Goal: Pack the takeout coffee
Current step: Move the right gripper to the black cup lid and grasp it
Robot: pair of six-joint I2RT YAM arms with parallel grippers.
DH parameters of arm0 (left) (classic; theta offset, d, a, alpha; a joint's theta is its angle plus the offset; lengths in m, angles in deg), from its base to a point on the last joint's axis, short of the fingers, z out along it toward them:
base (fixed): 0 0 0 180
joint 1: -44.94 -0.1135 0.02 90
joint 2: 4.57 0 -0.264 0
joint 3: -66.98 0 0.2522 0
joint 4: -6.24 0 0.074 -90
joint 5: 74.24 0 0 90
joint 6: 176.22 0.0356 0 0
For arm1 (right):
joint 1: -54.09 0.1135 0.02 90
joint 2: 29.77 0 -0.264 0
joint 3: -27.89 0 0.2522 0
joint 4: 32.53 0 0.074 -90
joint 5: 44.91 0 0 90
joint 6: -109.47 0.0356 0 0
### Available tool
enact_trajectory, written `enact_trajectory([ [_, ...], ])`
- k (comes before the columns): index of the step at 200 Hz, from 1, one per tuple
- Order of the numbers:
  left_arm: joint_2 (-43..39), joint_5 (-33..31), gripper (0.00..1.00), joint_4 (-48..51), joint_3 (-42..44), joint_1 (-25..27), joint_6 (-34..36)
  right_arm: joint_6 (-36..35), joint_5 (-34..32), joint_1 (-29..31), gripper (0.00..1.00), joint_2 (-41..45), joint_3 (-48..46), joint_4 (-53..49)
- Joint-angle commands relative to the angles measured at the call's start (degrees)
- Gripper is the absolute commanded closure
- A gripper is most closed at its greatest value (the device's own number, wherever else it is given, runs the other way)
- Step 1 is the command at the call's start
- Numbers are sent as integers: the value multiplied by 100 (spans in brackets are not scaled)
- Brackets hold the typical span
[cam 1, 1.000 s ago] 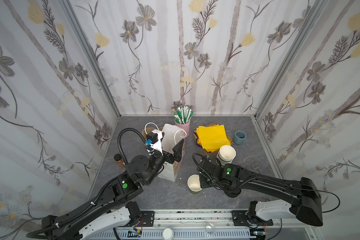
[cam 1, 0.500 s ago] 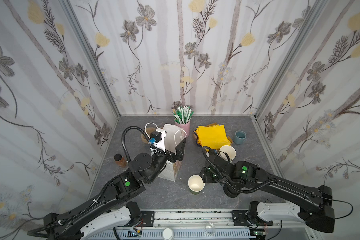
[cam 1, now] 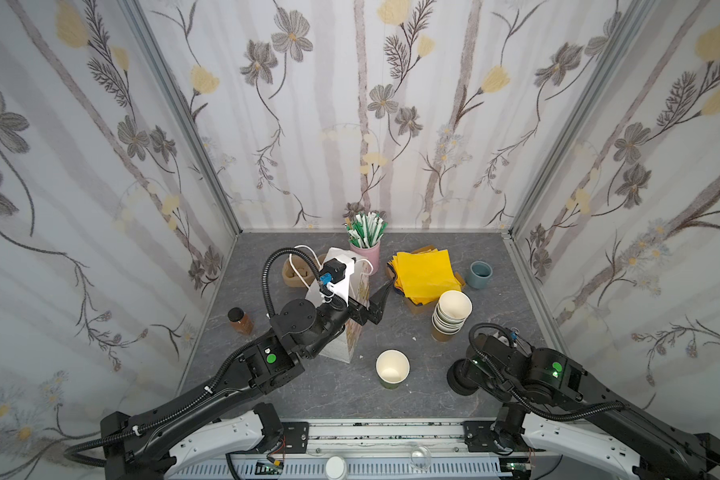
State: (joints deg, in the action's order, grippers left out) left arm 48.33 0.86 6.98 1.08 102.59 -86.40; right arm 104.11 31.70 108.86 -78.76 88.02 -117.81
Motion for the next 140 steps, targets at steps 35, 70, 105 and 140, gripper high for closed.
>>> enact_trajectory([
  [35,201,284,0,-481,-139,-8,124,665,516,-875,18,691,-1161,1045],
  [70,289,347,0,-535,-200,-6,138,461,571,-1158,17,295,-1267,1261],
  [105,300,355,0,-553,-184,-8,113,71,741,-1427,17,-469,-1219,1317],
  [140,264,321,0,-553,-148,-4,96,-282,706,-1635,17,-982,-1104,1366],
])
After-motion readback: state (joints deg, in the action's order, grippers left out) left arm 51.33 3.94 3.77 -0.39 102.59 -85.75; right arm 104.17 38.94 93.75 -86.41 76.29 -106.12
